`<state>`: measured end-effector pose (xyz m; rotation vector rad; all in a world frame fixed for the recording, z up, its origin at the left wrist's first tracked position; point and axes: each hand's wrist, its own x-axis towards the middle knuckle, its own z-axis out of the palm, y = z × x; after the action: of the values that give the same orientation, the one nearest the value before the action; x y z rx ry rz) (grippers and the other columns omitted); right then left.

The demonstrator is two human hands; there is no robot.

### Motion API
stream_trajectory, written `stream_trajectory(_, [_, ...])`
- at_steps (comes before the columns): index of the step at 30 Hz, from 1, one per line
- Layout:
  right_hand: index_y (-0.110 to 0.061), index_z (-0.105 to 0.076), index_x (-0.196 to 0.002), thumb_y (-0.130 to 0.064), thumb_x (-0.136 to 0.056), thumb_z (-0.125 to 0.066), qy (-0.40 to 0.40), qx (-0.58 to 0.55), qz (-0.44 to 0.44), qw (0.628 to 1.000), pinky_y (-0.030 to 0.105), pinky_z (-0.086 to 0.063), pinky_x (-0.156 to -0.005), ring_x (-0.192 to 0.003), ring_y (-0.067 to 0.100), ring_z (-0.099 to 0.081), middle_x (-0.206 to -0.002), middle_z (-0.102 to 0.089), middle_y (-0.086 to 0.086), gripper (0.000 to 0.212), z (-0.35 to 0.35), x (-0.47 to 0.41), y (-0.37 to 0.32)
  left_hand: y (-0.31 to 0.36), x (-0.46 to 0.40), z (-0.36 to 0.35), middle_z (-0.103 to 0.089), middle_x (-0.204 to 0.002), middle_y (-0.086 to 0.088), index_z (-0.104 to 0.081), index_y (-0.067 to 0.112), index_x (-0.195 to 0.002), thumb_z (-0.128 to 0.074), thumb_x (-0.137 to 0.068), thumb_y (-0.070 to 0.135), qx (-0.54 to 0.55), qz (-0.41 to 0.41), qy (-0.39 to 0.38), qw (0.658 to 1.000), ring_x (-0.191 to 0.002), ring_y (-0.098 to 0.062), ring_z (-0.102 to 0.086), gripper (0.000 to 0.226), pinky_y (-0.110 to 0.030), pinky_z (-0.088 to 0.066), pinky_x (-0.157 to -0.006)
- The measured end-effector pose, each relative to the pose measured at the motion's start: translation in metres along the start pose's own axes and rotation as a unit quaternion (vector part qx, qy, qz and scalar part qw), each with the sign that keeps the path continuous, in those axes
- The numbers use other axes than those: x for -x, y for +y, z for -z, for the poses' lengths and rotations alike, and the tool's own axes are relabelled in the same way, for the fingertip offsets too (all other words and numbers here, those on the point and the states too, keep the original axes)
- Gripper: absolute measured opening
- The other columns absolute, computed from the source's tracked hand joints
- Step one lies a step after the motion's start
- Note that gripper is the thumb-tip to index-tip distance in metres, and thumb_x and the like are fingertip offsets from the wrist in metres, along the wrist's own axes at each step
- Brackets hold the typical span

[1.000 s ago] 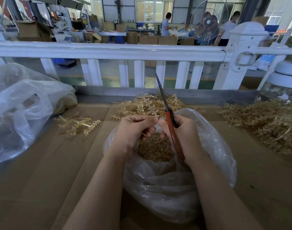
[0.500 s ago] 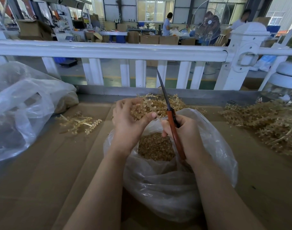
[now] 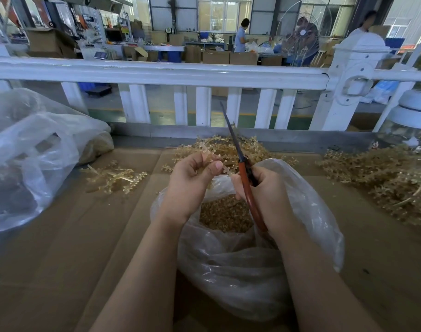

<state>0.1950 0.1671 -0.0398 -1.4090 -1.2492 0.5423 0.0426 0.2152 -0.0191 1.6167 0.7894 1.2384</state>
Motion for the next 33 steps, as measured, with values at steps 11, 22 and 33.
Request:
stream_trajectory(11, [-0.033,-0.058,-0.102,-0.086,-0.069,-0.046,0.008,0.266,0.108,0.958,0.010,-0.040,-0.066,-0.076,-0.005,-0.055,-0.087,-0.060,-0.025,0.064,-0.0010,0.0069,0.0042,-0.0049,-0.0026,0.0027,-0.067,-0.112,-0.008,-0.065,0.034,-0.094,-0.052,-0.100,0.027,-0.057,0.012,0.086,0.995,-0.123,-0.035,-0.052,0.016,-0.061,-0.031,-0.111])
stream_trajectory(22, [-0.031,-0.058,-0.100,-0.089,-0.070,-0.045,0.029,0.299,0.122,0.946,0.009,-0.038,-0.062,-0.077,-0.001,-0.055,-0.088,-0.060,-0.021,0.066,-0.0011,0.0061,0.0033,-0.0019,-0.0016,0.0030,-0.071,-0.105,-0.001,-0.068,0.032,-0.095,-0.051,-0.090,0.033,-0.031,0.001,0.072,0.997,-0.118,-0.033,-0.056,0.019,-0.060,-0.034,-0.109])
stream_trajectory(33, [-0.024,-0.063,-0.084,-0.092,-0.069,-0.037,0.068,0.325,0.149,0.931,0.012,-0.041,-0.057,-0.062,0.002,-0.055,-0.075,-0.068,-0.013,0.074,-0.0014,0.0064,0.0072,-0.0018,-0.0002,0.0050,-0.070,-0.097,-0.013,-0.067,0.002,-0.100,-0.052,-0.100,0.005,-0.002,-0.010,0.066,0.998,-0.089,-0.019,-0.065,0.015,-0.030,-0.053,-0.085])
